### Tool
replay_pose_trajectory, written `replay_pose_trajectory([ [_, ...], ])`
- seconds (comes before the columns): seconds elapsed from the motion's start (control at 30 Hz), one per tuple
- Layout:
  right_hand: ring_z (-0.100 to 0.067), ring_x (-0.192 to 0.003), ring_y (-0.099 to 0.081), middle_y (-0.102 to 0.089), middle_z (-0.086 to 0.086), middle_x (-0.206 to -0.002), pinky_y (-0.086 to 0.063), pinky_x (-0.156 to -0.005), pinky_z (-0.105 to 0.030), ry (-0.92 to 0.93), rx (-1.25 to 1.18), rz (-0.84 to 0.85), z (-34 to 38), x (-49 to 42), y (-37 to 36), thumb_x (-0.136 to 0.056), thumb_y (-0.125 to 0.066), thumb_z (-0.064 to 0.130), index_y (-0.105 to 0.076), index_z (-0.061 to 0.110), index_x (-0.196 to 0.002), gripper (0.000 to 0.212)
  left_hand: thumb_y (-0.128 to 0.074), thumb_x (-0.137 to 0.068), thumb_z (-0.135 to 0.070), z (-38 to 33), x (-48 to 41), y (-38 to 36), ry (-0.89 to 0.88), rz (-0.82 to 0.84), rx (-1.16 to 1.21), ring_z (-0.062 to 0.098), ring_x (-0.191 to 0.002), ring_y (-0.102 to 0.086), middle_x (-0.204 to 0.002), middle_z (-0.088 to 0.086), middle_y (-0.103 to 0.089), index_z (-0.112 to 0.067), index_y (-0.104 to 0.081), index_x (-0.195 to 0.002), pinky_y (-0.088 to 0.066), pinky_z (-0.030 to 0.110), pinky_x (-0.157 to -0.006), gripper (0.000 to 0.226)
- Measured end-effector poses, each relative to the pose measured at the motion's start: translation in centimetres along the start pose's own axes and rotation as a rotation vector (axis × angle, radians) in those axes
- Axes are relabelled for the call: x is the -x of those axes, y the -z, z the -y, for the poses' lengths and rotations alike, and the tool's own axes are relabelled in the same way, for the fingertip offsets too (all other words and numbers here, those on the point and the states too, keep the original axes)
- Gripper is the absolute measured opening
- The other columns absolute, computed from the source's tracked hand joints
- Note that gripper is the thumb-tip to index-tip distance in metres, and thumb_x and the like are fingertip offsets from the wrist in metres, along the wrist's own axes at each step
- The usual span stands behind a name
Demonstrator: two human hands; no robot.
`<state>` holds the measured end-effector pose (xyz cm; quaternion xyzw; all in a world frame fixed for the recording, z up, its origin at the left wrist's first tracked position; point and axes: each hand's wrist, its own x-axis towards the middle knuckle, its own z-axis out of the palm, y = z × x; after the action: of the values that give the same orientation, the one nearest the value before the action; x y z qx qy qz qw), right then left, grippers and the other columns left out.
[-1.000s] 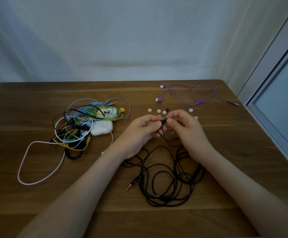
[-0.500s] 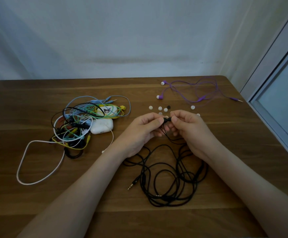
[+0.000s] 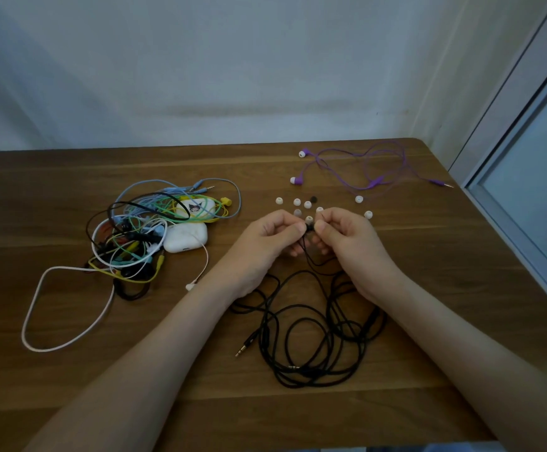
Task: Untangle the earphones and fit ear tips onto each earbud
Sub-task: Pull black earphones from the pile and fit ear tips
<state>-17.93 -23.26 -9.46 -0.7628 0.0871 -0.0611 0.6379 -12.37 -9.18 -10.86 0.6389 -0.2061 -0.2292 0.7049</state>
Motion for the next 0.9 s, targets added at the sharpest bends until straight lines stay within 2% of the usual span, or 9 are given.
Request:
replay_pose_trajectory([
  [0.17, -0.005, -0.069, -0.056, -0.061, 0.004, -0.075, -0.045, -0.068, -0.023, 0.028, 0.076, -0.08, -0.46, 0.12, -0.39, -0.095, -0.05, 0.008, -0.059, 0.018, -0.084, 0.018, -0.054, -0.095, -0.009, 0.28, -0.04, 0.12, -0.017, -0.008, -0.078, 0.005, -0.065, -0.058, -0.073, -0.003, -0.066, -0.013, -0.063, -0.087, -0.046, 0.018, -0.064, 0.013],
  [0.27, 0.001, -0.063, -0.052, -0.058, 0.006, -0.073, -0.041, -0.061, -0.015, 0.075, 0.184, -0.137, -0.67, 0.2, -0.57, -0.094, -0.052, 0.008, -0.057, 0.018, -0.083, 0.015, -0.056, -0.094, -0.01, 0.28, 0.07, 0.17, -0.04, 0.006, -0.158, 0.004, -0.068, -0.058, -0.071, -0.008, -0.066, -0.015, -0.064, -0.088, -0.047, 0.018, -0.066, 0.012],
  [0.33, 0.002, -0.059, -0.049, -0.055, 0.007, -0.072, -0.037, -0.055, -0.011, 0.117, 0.25, -0.156, -0.6, 0.37, -0.73, -0.093, -0.053, 0.008, -0.056, 0.016, -0.084, 0.012, -0.056, -0.094, -0.008, 0.21, 0.19, 0.14, -0.05, 0.018, -0.15, 0.004, -0.069, -0.058, -0.071, -0.008, -0.067, -0.016, -0.064, -0.089, -0.047, 0.018, -0.067, 0.013],
  [0.4, -0.001, -0.066, -0.052, -0.056, 0.005, -0.075, -0.042, -0.059, -0.014, 0.149, 0.274, -0.162, -0.51, 0.57, -0.8, -0.093, -0.053, 0.007, -0.056, 0.015, -0.087, 0.01, -0.054, -0.094, -0.006, 0.19, 0.27, 0.13, -0.044, 0.025, -0.086, 0.004, -0.069, -0.058, -0.073, -0.007, -0.067, -0.013, -0.064, -0.091, -0.047, 0.017, -0.067, 0.013],
  [0.5, -0.003, -0.072, -0.057, -0.058, 0.005, -0.08, -0.048, -0.065, -0.018, 0.172, 0.237, -0.161, -0.39, 0.75, -0.75, -0.094, -0.053, 0.007, -0.054, 0.019, -0.088, 0.013, -0.052, -0.094, -0.004, 0.09, 0.33, 0.1, -0.028, 0.042, 0.01, 0.007, -0.072, -0.058, -0.076, -0.001, -0.066, -0.011, -0.064, -0.094, -0.047, 0.018, -0.067, 0.014],
  [0.63, 0.007, -0.07, -0.055, -0.057, 0.009, -0.079, -0.046, -0.066, -0.011, 0.223, 0.182, -0.157, -0.37, 0.77, -0.91, -0.093, -0.054, 0.005, -0.05, 0.026, -0.085, 0.023, -0.048, -0.094, -0.002, -0.23, 0.42, -0.02, -0.003, 0.051, 0.082, 0.007, -0.071, -0.059, -0.077, 0.002, -0.064, -0.008, -0.062, -0.097, -0.048, 0.017, -0.067, 0.015],
  [0.9, 0.006, -0.074, -0.059, -0.062, 0.01, -0.082, -0.048, -0.07, -0.013, 0.218, 0.116, -0.167, -0.29, 0.5, -0.73, -0.096, -0.051, 0.007, -0.059, 0.02, -0.093, 0.015, -0.046, -0.095, 0.001, -0.59, 0.44, -0.2, 0.027, 0.038, 0.121, 0.009, -0.071, -0.06, -0.079, 0.007, -0.061, -0.006, -0.059, -0.11, -0.049, 0.018, -0.067, 0.02],
])
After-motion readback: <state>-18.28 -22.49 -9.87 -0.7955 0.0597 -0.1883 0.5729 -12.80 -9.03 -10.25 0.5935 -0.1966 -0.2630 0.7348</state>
